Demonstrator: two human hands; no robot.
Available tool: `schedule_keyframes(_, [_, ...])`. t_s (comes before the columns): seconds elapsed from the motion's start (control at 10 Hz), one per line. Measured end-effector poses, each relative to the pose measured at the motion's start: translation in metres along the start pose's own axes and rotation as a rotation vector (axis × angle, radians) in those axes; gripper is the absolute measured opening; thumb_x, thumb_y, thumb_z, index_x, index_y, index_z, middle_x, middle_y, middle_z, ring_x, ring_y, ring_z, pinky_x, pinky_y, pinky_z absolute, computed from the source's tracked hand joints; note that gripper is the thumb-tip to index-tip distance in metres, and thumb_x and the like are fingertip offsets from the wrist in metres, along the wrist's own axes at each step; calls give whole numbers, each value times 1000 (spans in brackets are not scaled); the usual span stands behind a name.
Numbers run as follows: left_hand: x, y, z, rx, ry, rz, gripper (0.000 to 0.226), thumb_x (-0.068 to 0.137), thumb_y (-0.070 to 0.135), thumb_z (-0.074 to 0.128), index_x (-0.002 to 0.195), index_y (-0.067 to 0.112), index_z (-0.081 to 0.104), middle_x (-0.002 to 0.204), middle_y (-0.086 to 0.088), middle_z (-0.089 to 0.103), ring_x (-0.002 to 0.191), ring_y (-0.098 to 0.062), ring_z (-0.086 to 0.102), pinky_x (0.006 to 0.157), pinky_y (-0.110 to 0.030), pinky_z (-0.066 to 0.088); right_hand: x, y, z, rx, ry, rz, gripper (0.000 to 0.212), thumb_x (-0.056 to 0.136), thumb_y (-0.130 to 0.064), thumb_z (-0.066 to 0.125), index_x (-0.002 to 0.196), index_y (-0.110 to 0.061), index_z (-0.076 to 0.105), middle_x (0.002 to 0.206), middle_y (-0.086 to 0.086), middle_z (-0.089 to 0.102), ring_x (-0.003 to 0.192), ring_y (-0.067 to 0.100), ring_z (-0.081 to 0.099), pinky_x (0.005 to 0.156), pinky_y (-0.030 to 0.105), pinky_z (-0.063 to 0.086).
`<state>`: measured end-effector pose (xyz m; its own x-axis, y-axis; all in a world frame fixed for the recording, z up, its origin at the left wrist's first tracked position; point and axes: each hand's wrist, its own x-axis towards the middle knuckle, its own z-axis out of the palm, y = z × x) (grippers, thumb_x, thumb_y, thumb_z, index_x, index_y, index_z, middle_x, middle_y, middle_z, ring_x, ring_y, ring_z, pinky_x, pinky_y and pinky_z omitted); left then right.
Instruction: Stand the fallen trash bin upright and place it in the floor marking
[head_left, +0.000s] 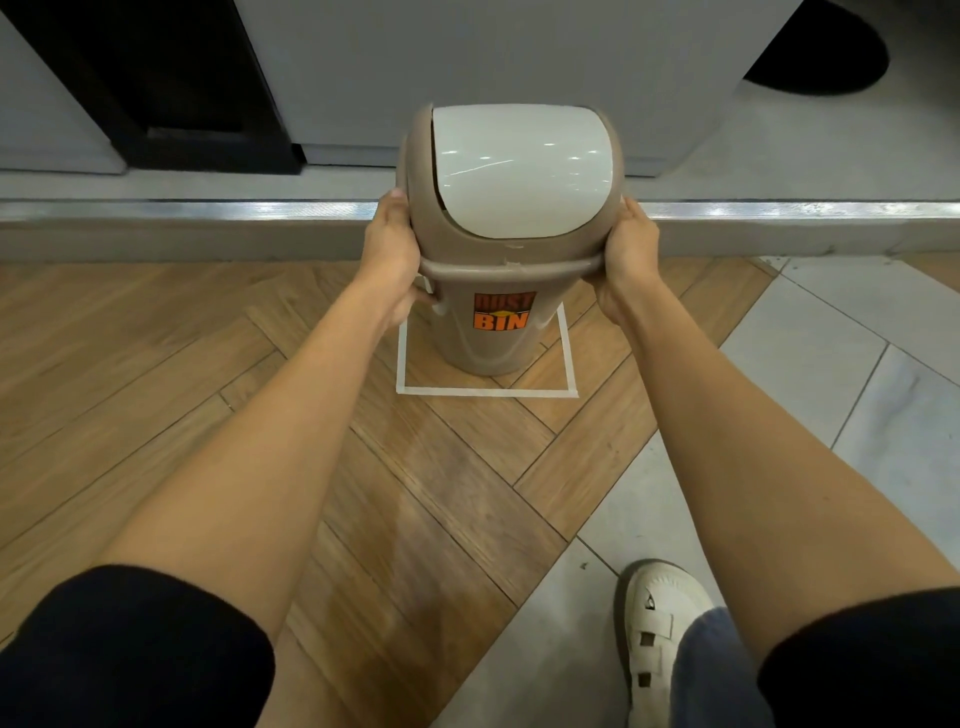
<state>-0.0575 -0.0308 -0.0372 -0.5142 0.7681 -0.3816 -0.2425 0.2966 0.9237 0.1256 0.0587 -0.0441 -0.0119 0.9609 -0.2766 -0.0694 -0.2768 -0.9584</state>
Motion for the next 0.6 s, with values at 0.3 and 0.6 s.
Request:
schedule_keyframes(0.3, [-1, 1, 0, 10, -1, -46, 41, 104, 37, 18, 121, 29, 55, 115, -8, 68, 103, -34, 65, 82, -68, 52, 0, -6, -5, -4, -55, 50, 41, 102, -18, 31, 132, -15, 58, 109, 5, 70, 100, 23, 65, 89, 46, 57])
schedule_keyframes(0.6, [6, 52, -9, 188, 189, -52, 50, 100, 23, 43, 148, 32, 35, 147, -3, 48, 132, -29, 46, 108, -55, 38, 9, -55, -16, -334, -50, 120, 55, 96, -4, 32, 149, -15, 38, 148, 10, 49, 136, 28, 44, 111, 44, 34])
